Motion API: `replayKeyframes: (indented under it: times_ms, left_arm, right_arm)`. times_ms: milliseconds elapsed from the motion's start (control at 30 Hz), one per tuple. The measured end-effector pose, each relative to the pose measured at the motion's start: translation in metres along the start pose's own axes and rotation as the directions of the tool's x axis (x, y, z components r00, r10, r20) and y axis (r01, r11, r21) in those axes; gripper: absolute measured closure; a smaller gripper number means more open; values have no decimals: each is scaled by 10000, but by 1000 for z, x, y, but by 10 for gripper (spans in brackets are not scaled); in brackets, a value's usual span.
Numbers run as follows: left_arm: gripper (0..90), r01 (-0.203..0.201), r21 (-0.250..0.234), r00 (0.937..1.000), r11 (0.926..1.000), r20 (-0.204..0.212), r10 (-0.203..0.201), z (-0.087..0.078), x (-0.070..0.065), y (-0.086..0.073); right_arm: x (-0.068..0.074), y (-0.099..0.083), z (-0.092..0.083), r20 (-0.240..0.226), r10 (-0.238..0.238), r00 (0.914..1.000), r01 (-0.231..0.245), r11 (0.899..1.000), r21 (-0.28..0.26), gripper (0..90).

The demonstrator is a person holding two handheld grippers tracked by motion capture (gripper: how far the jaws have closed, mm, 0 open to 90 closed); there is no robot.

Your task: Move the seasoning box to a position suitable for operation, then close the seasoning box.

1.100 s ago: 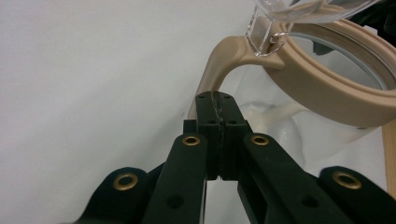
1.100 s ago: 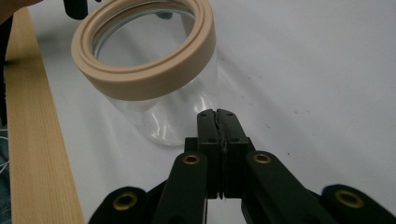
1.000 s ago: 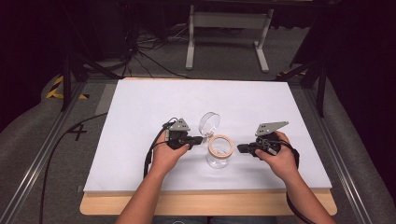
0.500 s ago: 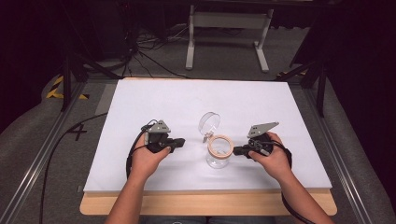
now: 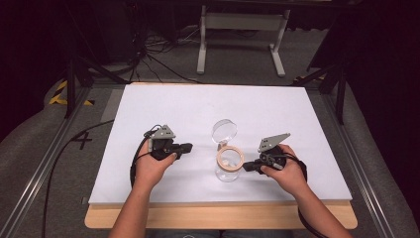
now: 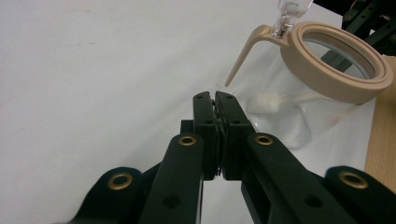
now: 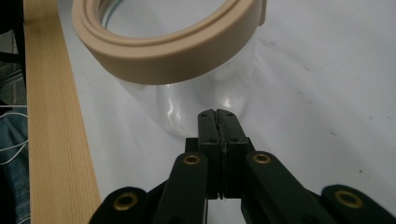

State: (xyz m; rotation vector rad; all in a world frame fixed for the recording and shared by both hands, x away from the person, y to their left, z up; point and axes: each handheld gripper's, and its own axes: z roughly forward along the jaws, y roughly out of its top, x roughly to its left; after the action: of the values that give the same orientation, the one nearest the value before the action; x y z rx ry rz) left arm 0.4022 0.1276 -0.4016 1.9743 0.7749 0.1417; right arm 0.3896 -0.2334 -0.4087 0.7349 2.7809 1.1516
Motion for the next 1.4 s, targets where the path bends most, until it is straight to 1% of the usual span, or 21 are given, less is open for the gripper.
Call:
replayKeyframes:
  times_ms: [133,233,400,467,567,667,733,800,833,900,967,1000,1067,1167,1200,1233,1267,1300,1333,1367,1400]
  left_arm:
    - [876,-62,-48,10000,10000,52,63,1,1,1]
    - [876,19,-13,10000,10000,48,-19,1,2,1]
    - [876,4,-14,10000,10000,95,-4,1,3,1]
    - [876,-18,80,10000,10000,74,17,1,3,1]
    - [875,22,114,9999,9999,104,-23,1,3,1]
    - [874,45,16,9999,10000,159,-45,1,4,1]
    - [873,-55,28,9999,10000,130,55,1,4,2]
    - [872,12,62,9998,10000,184,-13,2,4,2]
    - [872,0,-12,9998,10000,220,1,3,3,3]
    - [872,-78,14,9996,10000,284,78,3,3,5]
    - [872,-114,-2,9995,9999,304,114,3,2,7]
    - [872,-145,93,9994,9999,318,142,2,2,7]
    - [871,-134,2,9993,9999,348,133,3,1,9]
    - [869,-199,93,9992,9998,348,196,2,-1,11]
    - [869,-219,7,9991,9998,373,218,2,-1,12]
    - [868,-346,33,9988,9994,352,344,1,-2,15]
    - [869,-229,-33,9989,9997,405,230,2,-3,16]
    - [869,-305,-33,9987,9995,418,306,2,-4,19]
    - [872,-255,35,9987,9997,440,253,1,-5,20]
    - [874,-353,-72,9984,9994,437,355,3,-7,23]
    - [880,-299,-4,9987,9996,417,299,3,-9,26]
  right_arm:
    - [4,0,2,-126,-67,9999,67,10000,-1,900]
    - [7,1,4,-209,-144,9997,144,9999,12,900]
    - [13,3,9,-412,-288,9987,291,9996,53,900]
    - [16,4,11,-483,-379,9981,385,9992,111,900]
    - [17,4,14,-509,-385,9980,395,9991,181,900]
    - [19,5,15,-544,-449,9975,461,9987,205,900]
    - [20,4,16,-514,-487,9975,500,9984,252,900]
    - [20,4,16,-565,-432,9975,443,9989,179,900]
    - [20,4,15,-542,-428,9976,439,9989,190,900]
    - [21,4,9,-413,-447,9981,455,9988,182,900]
    - [22,4,5,-304,-445,9985,448,9990,89,900]
    - [22,4,2,-229,-435,9988,437,9990,56,900]
    - [21,4,-3,-141,-369,9992,369,9993,-56,900]
    - [22,6,-8,-75,-330,9994,329,9994,-132,900]
    - [22,7,-9,-77,-316,9995,315,9993,-178,900]
    - [23,8,-11,-92,-335,9994,332,9992,-231,900]
    - [24,9,-13,-85,-325,9994,322,9991,-277,900]
    - [25,10,-15,-80,-340,9994,337,9990,-306,900]
    - [26,11,-16,-73,-379,9993,376,9986,-359,900]
    - [27,12,-18,-90,-392,9992,388,9985,-396,900]
    - [28,13,-19,-92,-406,9991,401,9981,-460,900]
